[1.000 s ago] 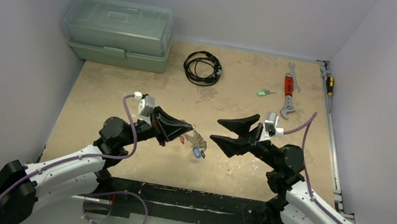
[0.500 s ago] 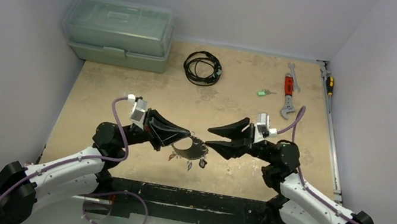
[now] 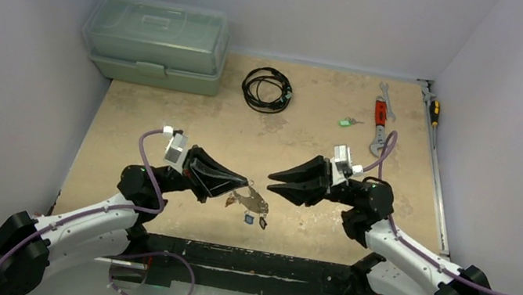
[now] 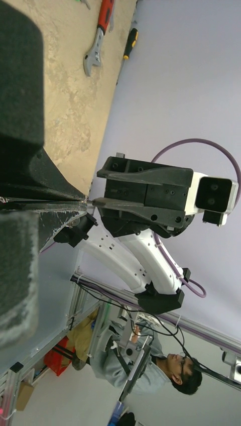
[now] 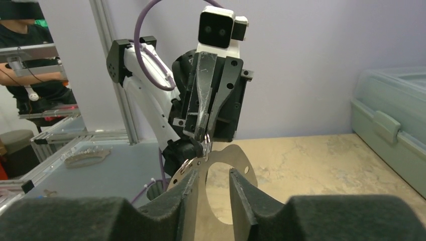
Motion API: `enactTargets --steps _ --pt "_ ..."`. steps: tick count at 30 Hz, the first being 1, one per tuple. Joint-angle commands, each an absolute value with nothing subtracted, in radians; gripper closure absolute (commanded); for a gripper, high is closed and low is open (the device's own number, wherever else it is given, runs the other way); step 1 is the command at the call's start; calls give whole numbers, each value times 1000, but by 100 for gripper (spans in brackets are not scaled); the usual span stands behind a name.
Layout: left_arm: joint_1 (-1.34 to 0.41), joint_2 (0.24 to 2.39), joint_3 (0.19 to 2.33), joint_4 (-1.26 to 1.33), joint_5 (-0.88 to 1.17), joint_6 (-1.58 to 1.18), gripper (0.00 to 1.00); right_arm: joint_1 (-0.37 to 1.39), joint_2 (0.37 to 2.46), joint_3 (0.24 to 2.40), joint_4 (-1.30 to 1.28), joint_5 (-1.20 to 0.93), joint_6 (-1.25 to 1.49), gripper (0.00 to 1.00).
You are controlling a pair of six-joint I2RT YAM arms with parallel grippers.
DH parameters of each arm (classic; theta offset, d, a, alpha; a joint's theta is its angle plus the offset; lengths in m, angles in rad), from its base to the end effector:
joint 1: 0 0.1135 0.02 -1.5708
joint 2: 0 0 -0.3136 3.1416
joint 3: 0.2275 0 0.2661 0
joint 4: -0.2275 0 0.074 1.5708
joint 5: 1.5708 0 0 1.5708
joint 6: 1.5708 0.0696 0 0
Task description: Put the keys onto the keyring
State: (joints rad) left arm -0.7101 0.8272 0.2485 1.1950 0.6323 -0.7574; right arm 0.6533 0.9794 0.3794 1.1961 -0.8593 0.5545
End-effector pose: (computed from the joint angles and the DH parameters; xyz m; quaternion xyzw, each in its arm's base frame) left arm 0.0974 -0.1380 0.3280 0.2658 0.4430 -0.6714 0.5314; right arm 0.1203 0.1585 0.3441 -0.3886 0.4070 0.6167 0.5504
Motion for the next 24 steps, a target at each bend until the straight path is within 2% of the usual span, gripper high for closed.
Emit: enactTargets --steps 1,2,4,24 --pt "-716 823 249 1305 639 -787 100 650 1003 445 1222 -893 558 73" --pt "-715 823 247 1309 633 -789 100 649 1012 444 1246 -897 575 78" --pt "-716 829 243 1326 626 -795 100 651 1028 442 1302 -906 616 81" --pt "-731 967 252 1495 609 -844 100 698 1072 461 1274 -896 595 72"
